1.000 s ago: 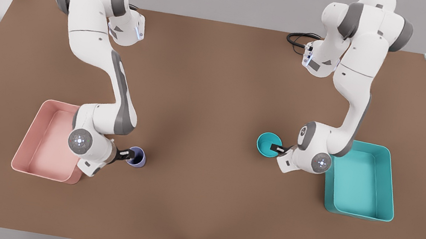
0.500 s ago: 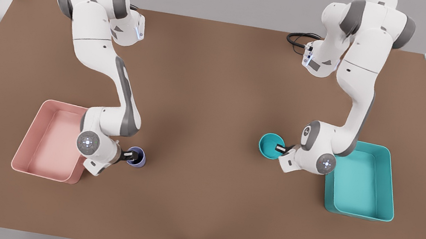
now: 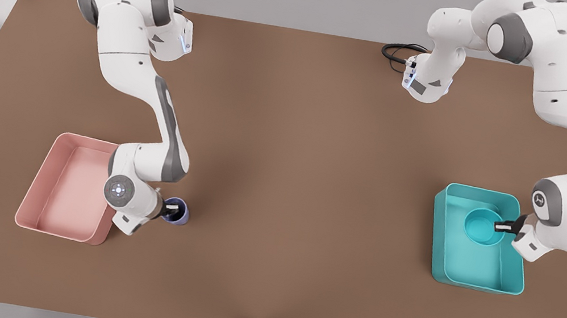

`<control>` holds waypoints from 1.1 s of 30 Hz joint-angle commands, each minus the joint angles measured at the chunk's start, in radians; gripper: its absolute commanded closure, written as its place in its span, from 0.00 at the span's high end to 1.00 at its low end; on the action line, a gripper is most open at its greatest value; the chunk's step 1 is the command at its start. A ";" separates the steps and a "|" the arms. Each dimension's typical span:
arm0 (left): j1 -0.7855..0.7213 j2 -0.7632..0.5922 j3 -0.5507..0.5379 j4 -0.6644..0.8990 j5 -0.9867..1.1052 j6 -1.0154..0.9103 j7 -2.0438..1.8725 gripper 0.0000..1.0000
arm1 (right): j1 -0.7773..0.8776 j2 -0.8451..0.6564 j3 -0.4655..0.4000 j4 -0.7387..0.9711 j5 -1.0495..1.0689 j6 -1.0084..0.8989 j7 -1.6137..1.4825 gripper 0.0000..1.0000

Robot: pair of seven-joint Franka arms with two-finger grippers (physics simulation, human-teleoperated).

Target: Put the bowls and cups in different boxes

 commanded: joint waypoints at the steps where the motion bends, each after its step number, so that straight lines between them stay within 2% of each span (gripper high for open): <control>1: 0.017 0.046 0.001 -0.003 0.002 0.121 0.165 0.21 | -0.015 -0.074 -0.002 0.000 0.005 -0.048 -0.112 0.21; 4: 0.027 0.108 -0.004 -0.003 0.000 0.181 0.181 0.21 | -0.136 -0.221 -0.023 0.000 -0.009 -0.191 -0.407 0.21; 6: 0.027 0.126 -0.008 -0.003 -0.004 0.181 0.182 0.21 | -0.154 -0.239 -0.121 0.016 -0.041 -0.242 -0.534 0.21; 7: 0.027 0.131 -0.013 -0.003 -0.006 0.181 0.182 0.29 | -0.156 -0.239 -0.164 0.016 -0.041 -0.255 -0.560 0.21; 8: 0.029 0.131 -0.014 -0.003 -0.006 0.178 0.184 0.96 | -0.157 -0.238 -0.210 0.016 -0.041 -0.262 -0.588 0.21; 9: 0.029 0.128 -0.014 -0.003 -0.006 0.173 0.184 1.00 | -0.157 -0.238 -0.243 0.016 -0.039 -0.268 -0.615 0.21; 11: 0.029 0.068 -0.020 0.002 -0.001 0.095 0.185 1.00 | -0.191 -0.190 -0.256 0.011 -0.038 -0.268 -0.614 0.21; 15: -0.025 -0.203 -0.024 0.025 0.108 -0.219 0.122 1.00 | -0.191 -0.074 -0.255 0.014 -0.013 -0.232 -0.597 0.21; 17: -0.097 -0.292 -0.135 0.111 0.109 -0.320 -0.072 1.00 | -0.191 -0.038 -0.255 0.013 0.018 -0.197 -0.597 0.21; 18: -0.106 -0.303 -0.183 0.175 0.105 -0.374 -0.137 1.00 | -0.191 -0.029 -0.253 0.013 0.022 -0.182 -0.597 0.21; 19: -0.141 -0.213 -0.189 0.356 0.100 -0.507 -0.137 1.00 | -0.191 -0.023 -0.253 0.013 0.025 -0.171 -0.597 0.21; 20: -0.141 -0.185 -0.217 0.422 0.095 -0.557 -0.137 1.00 | -0.191 -0.014 -0.253 0.013 0.038 -0.163 -0.599 0.21; 23: -0.111 -0.194 -0.215 0.427 -0.003 -0.615 -0.129 1.00 | -0.191 0.002 -0.249 0.011 0.041 -0.154 -0.599 0.21; 25: -0.117 -0.194 -0.217 0.427 -0.003 -0.610 -0.129 1.00 | -0.191 0.009 -0.249 0.011 0.067 -0.148 -0.609 1.00; 33: -0.115 -0.204 -0.251 0.416 0.051 -0.569 -0.131 1.00 | -0.191 0.002 -0.249 0.014 0.062 -0.159 -0.614 1.00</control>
